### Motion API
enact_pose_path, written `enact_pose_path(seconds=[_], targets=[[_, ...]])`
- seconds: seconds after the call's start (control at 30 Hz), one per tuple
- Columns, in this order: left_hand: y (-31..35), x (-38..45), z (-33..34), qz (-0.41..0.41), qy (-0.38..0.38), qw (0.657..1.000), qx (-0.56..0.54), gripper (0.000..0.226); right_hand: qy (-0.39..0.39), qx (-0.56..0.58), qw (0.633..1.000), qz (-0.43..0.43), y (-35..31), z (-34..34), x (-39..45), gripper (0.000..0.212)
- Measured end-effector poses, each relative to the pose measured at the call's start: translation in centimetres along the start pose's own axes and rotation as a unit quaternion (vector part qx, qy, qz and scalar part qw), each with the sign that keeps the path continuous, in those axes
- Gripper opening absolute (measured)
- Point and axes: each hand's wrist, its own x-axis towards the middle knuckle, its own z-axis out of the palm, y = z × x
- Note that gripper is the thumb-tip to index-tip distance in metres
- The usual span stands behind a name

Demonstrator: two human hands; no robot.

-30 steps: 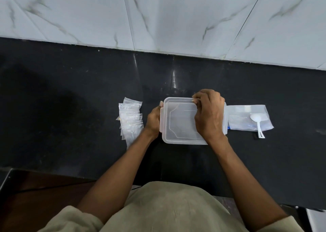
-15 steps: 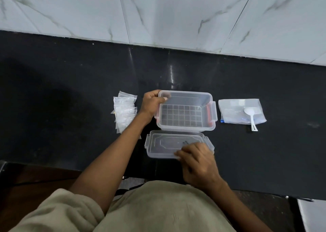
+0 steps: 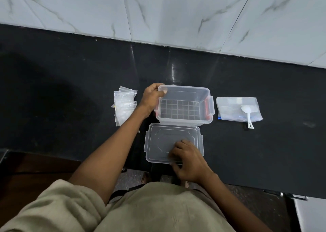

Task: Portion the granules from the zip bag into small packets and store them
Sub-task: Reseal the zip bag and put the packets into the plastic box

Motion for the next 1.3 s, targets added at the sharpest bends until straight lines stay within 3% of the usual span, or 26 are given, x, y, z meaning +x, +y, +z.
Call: enact_pose_path(seconds=[0.1, 0.27, 0.43, 0.53, 0.67, 0.77, 0.9, 0.97, 1.1, 1.3], targets=[[-0.4, -0.4, -0.7, 0.044, 0.037, 0.998, 0.028, 0.037, 0.05, 0.013, 0.999, 0.007, -0.6, -0.9, 1.4, 0.013], [0.2, -2.6, -2.8, 0.126, 0.156, 0.979, 0.038, 0.033, 0.139, 0.052, 0.989, 0.002, -3.3, -2.3, 6.2, 0.019], [-1.1, -4.8, -6.8, 0.148, 0.31, 0.939, 0.023, 0.034, 0.159, 0.044, 0.986, -0.001, -6.8, -1.7, 11.2, 0.023], [-2.2, -5.2, -9.3, 0.12, 0.373, 0.919, 0.044, 0.039, 0.158, 0.041, 0.987, -0.007, -8.7, -1.0, 13.1, 0.024], [-3.0, -4.1, -11.7, -0.007, 0.293, 0.947, 0.135, 0.06, 0.07, 0.036, 0.994, 0.077, -10.2, 0.5, 15.5, 0.039], [-3.4, -2.9, -12.6, -0.066, 0.221, 0.956, 0.182, 0.077, -0.011, 0.0, 0.988, 0.155, -10.9, 2.1, 17.4, 0.065], [-3.7, -1.8, -12.7, -0.066, 0.203, 0.942, 0.259, 0.062, -0.053, 0.026, 0.964, 0.26, -10.7, 3.9, 19.3, 0.105], [-3.6, -1.4, -12.8, -0.06, 0.199, 0.933, 0.296, 0.056, -0.022, 0.013, 0.963, 0.267, -10.3, 4.7, 19.9, 0.097], [-2.9, -1.1, -13.4, -0.082, 0.168, 0.937, 0.294, 0.046, 0.048, 0.096, 0.944, 0.311, -9.3, 5.4, 20.8, 0.056], [-3.6, -1.1, -14.7, -0.118, 0.137, 0.966, 0.186, 0.031, 0.066, 0.173, 0.927, 0.327, -7.7, 6.6, 21.8, 0.032]])
